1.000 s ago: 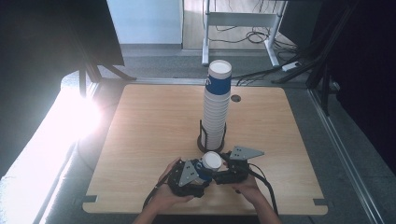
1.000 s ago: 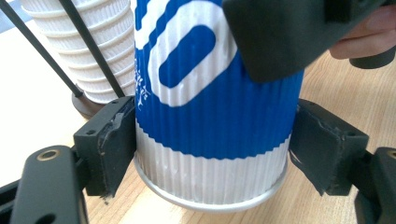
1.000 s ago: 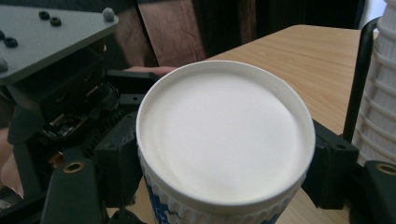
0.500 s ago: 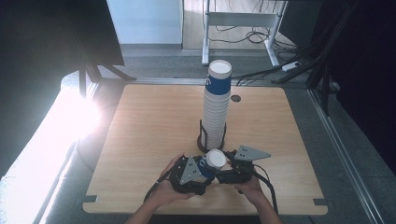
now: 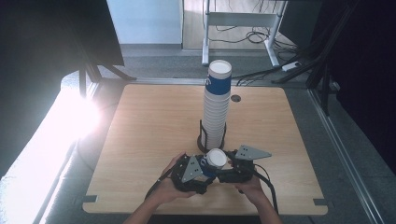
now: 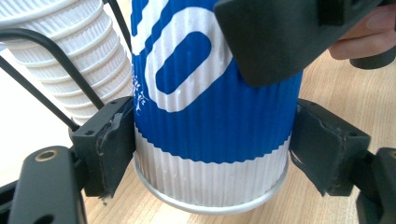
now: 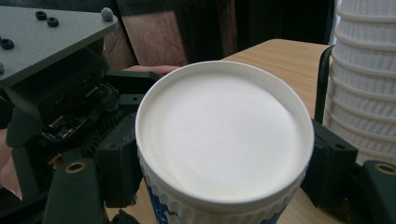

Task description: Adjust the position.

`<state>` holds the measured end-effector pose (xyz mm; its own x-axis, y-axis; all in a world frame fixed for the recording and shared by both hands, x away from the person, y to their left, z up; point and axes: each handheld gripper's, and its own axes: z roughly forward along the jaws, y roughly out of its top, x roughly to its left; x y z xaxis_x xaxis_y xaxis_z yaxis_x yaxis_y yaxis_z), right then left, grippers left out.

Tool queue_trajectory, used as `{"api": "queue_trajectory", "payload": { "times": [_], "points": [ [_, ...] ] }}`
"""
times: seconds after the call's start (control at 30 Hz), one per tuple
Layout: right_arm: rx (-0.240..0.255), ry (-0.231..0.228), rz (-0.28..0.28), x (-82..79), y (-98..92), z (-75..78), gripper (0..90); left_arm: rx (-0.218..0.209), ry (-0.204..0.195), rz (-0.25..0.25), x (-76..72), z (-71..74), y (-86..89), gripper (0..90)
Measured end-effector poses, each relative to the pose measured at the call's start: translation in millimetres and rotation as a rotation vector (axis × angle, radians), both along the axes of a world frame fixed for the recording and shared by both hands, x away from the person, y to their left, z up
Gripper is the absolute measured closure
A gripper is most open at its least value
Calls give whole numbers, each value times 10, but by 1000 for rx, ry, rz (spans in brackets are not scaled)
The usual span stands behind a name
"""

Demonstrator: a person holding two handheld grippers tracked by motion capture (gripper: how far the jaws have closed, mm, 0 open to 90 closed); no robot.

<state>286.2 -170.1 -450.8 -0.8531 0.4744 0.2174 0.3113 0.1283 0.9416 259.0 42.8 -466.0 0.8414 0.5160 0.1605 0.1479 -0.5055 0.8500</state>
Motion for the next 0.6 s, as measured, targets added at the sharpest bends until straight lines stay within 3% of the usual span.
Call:
{"api": "queue_trajectory", "payload": {
  "times": [0.4,0.6],
  "points": [
    [11,39,5,27,-37,1,217,-4,-10,-4,27,50,51,208],
    [12,21,3,16,-76,32,201,27,-22,8,53,75,158,209]
  ]
}}
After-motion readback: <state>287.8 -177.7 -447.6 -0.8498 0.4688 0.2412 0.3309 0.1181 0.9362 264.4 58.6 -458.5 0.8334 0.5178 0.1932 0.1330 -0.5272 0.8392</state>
